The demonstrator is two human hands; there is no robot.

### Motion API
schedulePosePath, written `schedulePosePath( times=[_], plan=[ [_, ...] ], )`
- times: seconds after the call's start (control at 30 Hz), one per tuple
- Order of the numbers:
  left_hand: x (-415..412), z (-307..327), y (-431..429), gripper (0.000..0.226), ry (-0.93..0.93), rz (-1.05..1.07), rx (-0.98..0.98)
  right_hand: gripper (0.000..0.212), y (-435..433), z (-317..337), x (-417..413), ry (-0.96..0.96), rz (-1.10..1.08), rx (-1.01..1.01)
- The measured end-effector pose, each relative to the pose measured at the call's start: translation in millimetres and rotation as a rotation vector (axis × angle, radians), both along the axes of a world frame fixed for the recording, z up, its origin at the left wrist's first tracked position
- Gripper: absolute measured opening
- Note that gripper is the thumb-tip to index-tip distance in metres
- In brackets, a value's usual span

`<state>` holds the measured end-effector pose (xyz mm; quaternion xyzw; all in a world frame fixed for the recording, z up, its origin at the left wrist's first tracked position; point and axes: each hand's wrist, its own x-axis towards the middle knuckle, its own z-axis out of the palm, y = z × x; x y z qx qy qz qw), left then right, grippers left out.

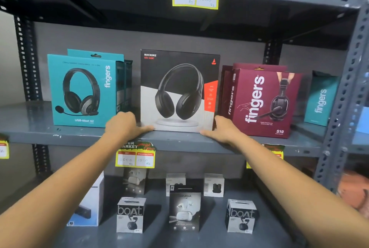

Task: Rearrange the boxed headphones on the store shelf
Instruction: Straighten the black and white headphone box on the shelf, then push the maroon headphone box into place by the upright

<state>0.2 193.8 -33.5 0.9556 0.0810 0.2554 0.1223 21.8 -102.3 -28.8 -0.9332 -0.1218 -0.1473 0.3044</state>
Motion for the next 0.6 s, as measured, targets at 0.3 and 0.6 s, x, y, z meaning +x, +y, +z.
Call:
schedulePosePath(
  times=[0.3, 0.6],
  plan=[
    [-35, -10, -110, 0.032, -0.243, -0.133, 0.240, 0.018, -75, -21, -48, -0.316, -0.026, 0.085],
    [-14, -9, -243, 0.078, -0.263, -0.696, -0.423, 0.060, -156, -22, -48, -0.614, -0.273, 0.293]
  ],
)
